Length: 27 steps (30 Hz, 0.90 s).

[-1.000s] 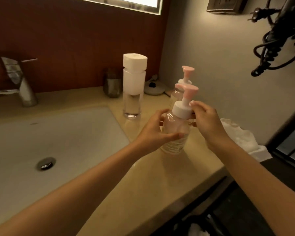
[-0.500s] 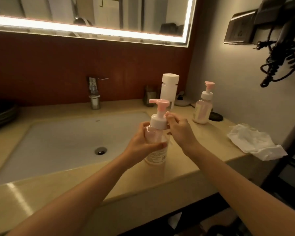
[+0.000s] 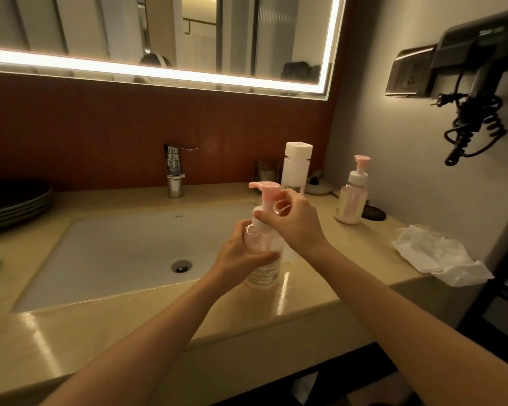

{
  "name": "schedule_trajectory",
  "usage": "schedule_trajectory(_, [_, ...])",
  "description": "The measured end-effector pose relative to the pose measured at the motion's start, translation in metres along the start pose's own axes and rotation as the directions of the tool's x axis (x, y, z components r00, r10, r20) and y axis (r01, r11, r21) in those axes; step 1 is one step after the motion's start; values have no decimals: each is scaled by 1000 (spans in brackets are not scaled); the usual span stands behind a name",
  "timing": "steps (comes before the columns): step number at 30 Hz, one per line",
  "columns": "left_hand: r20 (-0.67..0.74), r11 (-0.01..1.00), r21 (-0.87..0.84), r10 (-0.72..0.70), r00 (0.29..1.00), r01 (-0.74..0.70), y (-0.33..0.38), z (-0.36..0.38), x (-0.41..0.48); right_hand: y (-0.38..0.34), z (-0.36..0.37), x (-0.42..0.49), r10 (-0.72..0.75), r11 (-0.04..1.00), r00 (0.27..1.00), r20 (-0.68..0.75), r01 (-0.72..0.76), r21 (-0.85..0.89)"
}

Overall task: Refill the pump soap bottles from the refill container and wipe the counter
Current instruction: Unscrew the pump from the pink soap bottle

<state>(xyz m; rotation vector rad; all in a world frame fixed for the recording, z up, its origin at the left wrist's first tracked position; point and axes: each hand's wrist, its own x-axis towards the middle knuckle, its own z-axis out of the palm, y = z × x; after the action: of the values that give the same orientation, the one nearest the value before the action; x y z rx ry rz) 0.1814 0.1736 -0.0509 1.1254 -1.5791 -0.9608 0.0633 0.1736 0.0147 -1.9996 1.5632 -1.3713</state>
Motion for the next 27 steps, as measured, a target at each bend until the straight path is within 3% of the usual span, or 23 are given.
schedule_trajectory(4, [-9, 999, 41, 26, 1000, -25, -3, 1, 2, 1, -6, -3, 130, 910, 975, 181, -190, 369])
schedule_trajectory(6, [-20, 998, 60, 28, 999, -27, -5, 2, 2, 0, -6, -3, 153, 876, 965, 212, -232, 422])
schedule_trajectory(8, [-24, 997, 73, 28, 999, -26, -6, 2, 2, -2, -3, -2, 170, 883, 963, 210, -243, 401])
schedule_trajectory(14, [-23, 997, 78, 29, 999, -27, -6, 3, 2, -6, 1, 2, 123, 990, 988, 90, -129, 64])
schedule_trajectory(20, [-17, 993, 109, 45, 999, -43, -7, 1, 3, -5, -8, 2, 207, 905, 937, 281, -292, 310])
schedule_trajectory(22, [-17, 993, 109, 49, 999, -47, -8, 1, 3, -5, -7, 2, 219, 889, 915, 338, -330, 317])
schedule_trajectory(27, [-17, 995, 90, 54, 998, -52, -6, 1, 2, -9, 4, 1, 133, 991, 986, 99, -135, 12])
